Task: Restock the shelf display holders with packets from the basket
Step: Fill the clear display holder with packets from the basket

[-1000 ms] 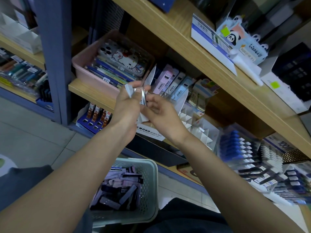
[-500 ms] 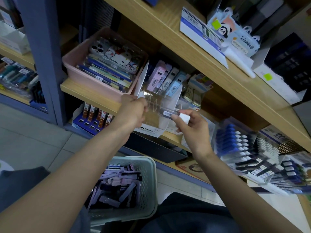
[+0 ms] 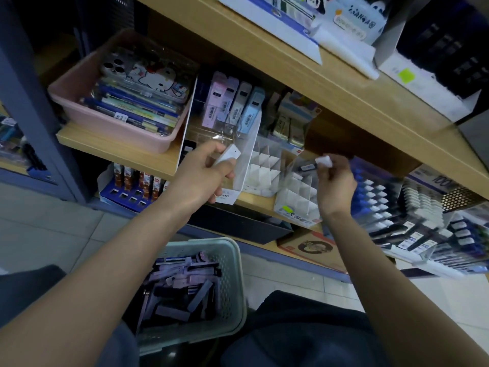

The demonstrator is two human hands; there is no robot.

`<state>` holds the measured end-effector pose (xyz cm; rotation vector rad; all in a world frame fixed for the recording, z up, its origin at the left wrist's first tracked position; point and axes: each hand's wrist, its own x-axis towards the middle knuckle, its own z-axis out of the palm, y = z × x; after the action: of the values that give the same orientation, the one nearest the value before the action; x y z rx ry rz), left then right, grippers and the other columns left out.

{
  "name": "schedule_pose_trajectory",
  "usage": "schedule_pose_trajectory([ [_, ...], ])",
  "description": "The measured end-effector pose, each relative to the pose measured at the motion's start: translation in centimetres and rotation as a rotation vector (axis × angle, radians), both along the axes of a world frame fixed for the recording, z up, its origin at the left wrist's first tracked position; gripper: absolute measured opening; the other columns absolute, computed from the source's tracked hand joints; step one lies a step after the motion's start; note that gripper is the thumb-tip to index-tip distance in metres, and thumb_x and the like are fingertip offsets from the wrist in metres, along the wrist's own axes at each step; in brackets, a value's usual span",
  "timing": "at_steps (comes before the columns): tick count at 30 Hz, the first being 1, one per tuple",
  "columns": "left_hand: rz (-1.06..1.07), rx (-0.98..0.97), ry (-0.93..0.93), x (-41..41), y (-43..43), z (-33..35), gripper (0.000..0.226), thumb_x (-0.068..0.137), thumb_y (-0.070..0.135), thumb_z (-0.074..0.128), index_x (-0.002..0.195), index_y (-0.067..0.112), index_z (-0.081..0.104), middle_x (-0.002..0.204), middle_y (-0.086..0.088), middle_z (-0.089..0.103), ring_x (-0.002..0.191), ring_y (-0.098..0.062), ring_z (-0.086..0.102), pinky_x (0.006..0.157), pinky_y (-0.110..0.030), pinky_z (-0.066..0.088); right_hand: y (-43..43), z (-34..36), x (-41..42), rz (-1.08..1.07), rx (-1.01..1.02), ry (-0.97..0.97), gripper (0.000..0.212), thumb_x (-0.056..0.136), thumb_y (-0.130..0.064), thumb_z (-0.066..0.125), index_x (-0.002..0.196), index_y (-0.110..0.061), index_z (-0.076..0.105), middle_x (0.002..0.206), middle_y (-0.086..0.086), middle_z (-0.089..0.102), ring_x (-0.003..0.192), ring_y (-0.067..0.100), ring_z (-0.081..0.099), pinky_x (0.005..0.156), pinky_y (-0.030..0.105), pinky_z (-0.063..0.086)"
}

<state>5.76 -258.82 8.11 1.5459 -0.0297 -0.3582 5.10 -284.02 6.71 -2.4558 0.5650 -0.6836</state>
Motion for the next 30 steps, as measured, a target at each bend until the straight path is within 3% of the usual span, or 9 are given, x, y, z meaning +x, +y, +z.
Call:
schedule_pose_trajectory([
  [3,-0.022,0.030,-0.023,-0.2,-0.5,-0.1,0.013,0.095,0.021,0.051,0.106,0.022,0.058,0.083,0.001,0.061,0.048,-0.008,0.045,0.038,-0.016,0.035,0.0,-1.0,0.6,0.072,-0.023,0.078,0.014,0.095,-0.014,0.051,0.107,-0.010,0.056,0.092,0.002,0.061,0.079,0.016,0.057,0.064,0.024,0.041],
  [5,-0.031,0.057,-0.013,-0.2,-0.9,-0.1,0.015,0.096,0.021,0.050,0.107,0.023,0.059,0.085,0.001,0.060,0.051,-0.010,0.043,0.038,-0.013,0.034,-0.2,-1.7,1.1,0.105,-0.052,0.126,0.015,0.094,-0.013,0.052,0.106,-0.011,0.061,0.099,0.007,0.066,0.086,0.021,0.062,0.073,0.032,0.049],
  [10,-0.109,0.066,-0.001,-0.2,-1.7,-0.2,0.022,0.096,0.014,0.045,0.106,0.028,0.059,0.071,0.003,0.051,0.044,0.000,0.045,0.040,-0.011,0.035,-0.6,-2.2,2.0,0.140,-0.220,0.288,0.023,0.097,-0.013,0.042,0.097,-0.012,0.065,0.109,0.016,0.062,0.102,0.032,0.055,0.081,0.036,0.043],
  [12,-0.157,0.118,-0.075,-0.3,-1.7,-0.4,0.025,0.096,0.011,0.045,0.107,0.031,0.057,0.069,0.004,0.051,0.040,0.003,0.046,0.043,-0.009,0.037,0.2,-1.6,1.6,0.145,-0.250,0.232,0.024,0.097,-0.012,0.041,0.106,-0.010,0.063,0.116,0.015,0.057,0.108,0.029,0.051,0.090,0.037,0.041],
  [16,-0.108,0.168,-0.148,-0.1,-1.7,-1.0,0.010,0.090,0.012,0.058,0.089,0.021,0.054,0.087,0.001,0.058,0.052,-0.001,0.055,0.045,-0.009,0.039,4.0,0.6,0.3,0.378,-0.017,0.097,0.021,0.098,-0.017,0.045,0.112,-0.011,0.060,0.107,0.006,0.059,0.095,0.016,0.057,0.083,0.027,0.045],
  [20,-0.084,0.230,-0.283,-0.2,-1.1,-0.7,0.016,0.079,0.014,0.072,0.077,0.022,0.058,0.078,0.007,0.060,0.067,-0.001,0.055,0.057,-0.010,0.041,7.8,1.8,-1.5,0.682,0.203,0.248,0.023,0.096,-0.023,0.047,0.114,-0.013,0.059,0.101,-0.005,0.060,0.091,0.010,0.057,0.080,0.022,0.047],
  [24,-0.028,0.142,-0.255,-0.5,-0.4,-0.4,0.024,0.075,0.010,0.075,0.087,0.019,0.056,0.082,-0.002,0.063,0.073,-0.009,0.060,0.064,-0.024,0.051,9.6,2.4,-2.7,0.776,0.372,0.313,0.018,0.096,-0.017,0.050,0.108,-0.009,0.061,0.094,0.000,0.066,0.086,0.009,0.063,0.074,0.027,0.053],
  [27,0.013,-0.015,-0.154,-0.8,-0.1,-0.2,0.025,0.082,0.011,0.068,0.102,0.011,0.054,0.089,-0.004,0.067,0.073,-0.009,0.063,0.063,-0.021,0.053,10.5,3.2,-3.2,0.757,0.632,0.308,0.013,0.095,-0.010,0.050,0.103,-0.013,0.059,0.089,0.004,0.069,0.079,0.015,0.068,0.072,0.028,0.057],
  [30,0.028,-0.072,-0.215,-1.0,0.6,0.1,0.009,0.091,0.013,0.057,0.098,0.017,0.060,0.089,0.000,0.067,0.075,-0.008,0.063,0.071,-0.021,0.051,11.1,3.7,-3.5,0.748,0.489,0.266,0.014,0.093,-0.012,0.055,0.105,-0.016,0.058,0.092,-0.002,0.069,0.087,0.012,0.065,0.079,0.027,0.054],
])
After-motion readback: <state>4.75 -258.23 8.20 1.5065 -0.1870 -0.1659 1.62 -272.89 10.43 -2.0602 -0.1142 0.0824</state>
